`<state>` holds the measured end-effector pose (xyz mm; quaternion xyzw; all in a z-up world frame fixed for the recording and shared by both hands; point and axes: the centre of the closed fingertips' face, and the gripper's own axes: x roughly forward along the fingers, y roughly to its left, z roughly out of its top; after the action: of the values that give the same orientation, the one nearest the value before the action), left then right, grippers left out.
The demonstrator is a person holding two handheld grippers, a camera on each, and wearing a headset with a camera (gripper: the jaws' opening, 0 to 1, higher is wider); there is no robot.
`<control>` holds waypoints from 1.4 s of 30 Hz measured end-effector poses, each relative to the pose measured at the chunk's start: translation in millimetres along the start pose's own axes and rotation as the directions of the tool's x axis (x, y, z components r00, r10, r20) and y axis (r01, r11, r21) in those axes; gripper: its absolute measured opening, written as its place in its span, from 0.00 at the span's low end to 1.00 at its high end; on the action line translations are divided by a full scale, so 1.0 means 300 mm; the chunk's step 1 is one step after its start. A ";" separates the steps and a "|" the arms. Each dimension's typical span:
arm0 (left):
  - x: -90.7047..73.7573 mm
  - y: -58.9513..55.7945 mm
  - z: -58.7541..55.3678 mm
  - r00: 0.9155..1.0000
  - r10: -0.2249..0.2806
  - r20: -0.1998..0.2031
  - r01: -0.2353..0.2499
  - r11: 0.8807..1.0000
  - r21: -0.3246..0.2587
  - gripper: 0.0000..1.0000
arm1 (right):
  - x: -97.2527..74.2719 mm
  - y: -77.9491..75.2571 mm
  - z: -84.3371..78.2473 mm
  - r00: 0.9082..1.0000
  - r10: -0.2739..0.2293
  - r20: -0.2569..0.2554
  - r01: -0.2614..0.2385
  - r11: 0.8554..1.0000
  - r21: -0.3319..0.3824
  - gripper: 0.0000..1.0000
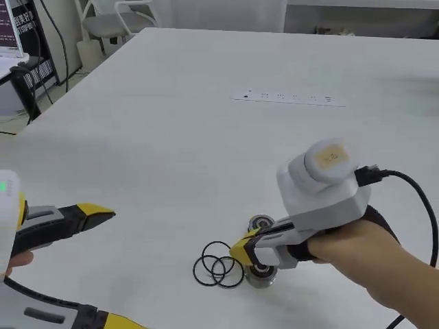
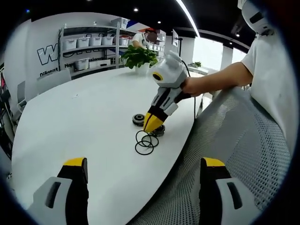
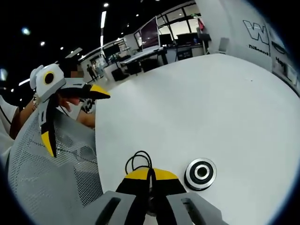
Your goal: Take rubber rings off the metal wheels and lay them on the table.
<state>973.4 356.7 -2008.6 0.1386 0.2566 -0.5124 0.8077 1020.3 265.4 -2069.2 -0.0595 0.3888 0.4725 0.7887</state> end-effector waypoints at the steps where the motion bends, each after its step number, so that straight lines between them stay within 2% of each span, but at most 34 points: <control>1: -0.001 0.001 -0.001 1.000 0.001 -0.002 -0.001 1.000 -0.001 0.99 | 0.000 -0.002 0.003 1.000 -0.003 0.002 0.003 1.000 -0.003 0.00; 10: -0.001 0.003 -0.001 1.000 0.004 0.001 -0.004 1.000 -0.012 0.99 | -0.004 -0.017 0.003 1.000 -0.023 0.004 0.023 1.000 -0.015 0.00; 14: -0.001 0.004 -0.002 1.000 0.005 0.002 -0.005 1.000 -0.017 0.99 | -0.011 -0.026 0.012 0.999 -0.033 0.014 0.033 0.999 -0.017 0.04; 18: -0.001 0.005 -0.003 1.000 0.006 0.000 -0.006 1.000 -0.017 0.98 | -0.029 -0.039 0.030 0.998 -0.041 0.038 0.041 0.999 -0.009 0.04; 21: -0.001 0.005 -0.003 1.000 0.006 0.000 -0.006 1.000 -0.018 0.99 | -0.043 -0.041 0.050 0.997 -0.041 0.068 0.040 0.999 0.005 0.07; 28: -0.001 0.005 -0.005 1.000 0.006 -0.004 -0.006 1.000 -0.019 0.98 | -0.080 -0.052 0.101 0.990 -0.050 0.132 0.050 0.999 0.005 0.13; 37: -0.001 -0.004 -0.002 1.000 -0.012 -0.002 0.012 1.000 -0.013 0.99 | -0.131 -0.074 0.136 0.979 -0.068 0.193 0.074 0.997 -0.024 0.21; 39: 0.000 -0.006 -0.004 1.000 -0.015 -0.013 0.015 1.000 0.004 0.99 | -0.140 -0.082 0.139 0.976 -0.072 0.206 0.080 0.996 -0.033 0.23; 42: -0.002 -0.011 0.005 1.000 -0.021 -0.009 0.021 0.999 0.025 0.99 | -0.157 -0.099 0.142 0.971 -0.083 0.224 0.094 0.995 -0.036 0.26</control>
<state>970.7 355.2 -2006.9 0.1482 0.2552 -0.5233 0.7994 1055.7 235.8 -2016.4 -0.0417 0.2841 0.4495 0.8459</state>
